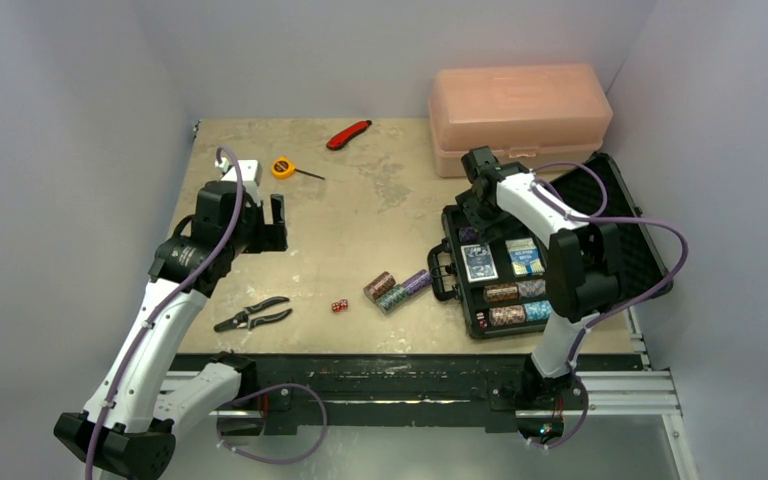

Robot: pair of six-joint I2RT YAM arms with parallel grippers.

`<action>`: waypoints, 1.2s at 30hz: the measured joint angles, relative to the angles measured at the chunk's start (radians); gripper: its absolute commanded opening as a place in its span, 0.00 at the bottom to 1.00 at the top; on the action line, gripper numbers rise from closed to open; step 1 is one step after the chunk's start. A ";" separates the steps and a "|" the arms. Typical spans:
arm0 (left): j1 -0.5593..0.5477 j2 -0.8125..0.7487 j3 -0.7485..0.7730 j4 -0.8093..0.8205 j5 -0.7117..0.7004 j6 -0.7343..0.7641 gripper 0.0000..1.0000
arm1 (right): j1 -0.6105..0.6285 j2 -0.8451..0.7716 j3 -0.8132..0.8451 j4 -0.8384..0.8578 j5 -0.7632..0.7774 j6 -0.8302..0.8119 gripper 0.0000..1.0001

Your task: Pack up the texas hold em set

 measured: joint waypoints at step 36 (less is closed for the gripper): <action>0.000 -0.006 0.000 0.000 -0.008 0.000 0.84 | -0.064 -0.209 -0.184 0.200 0.198 -0.383 0.34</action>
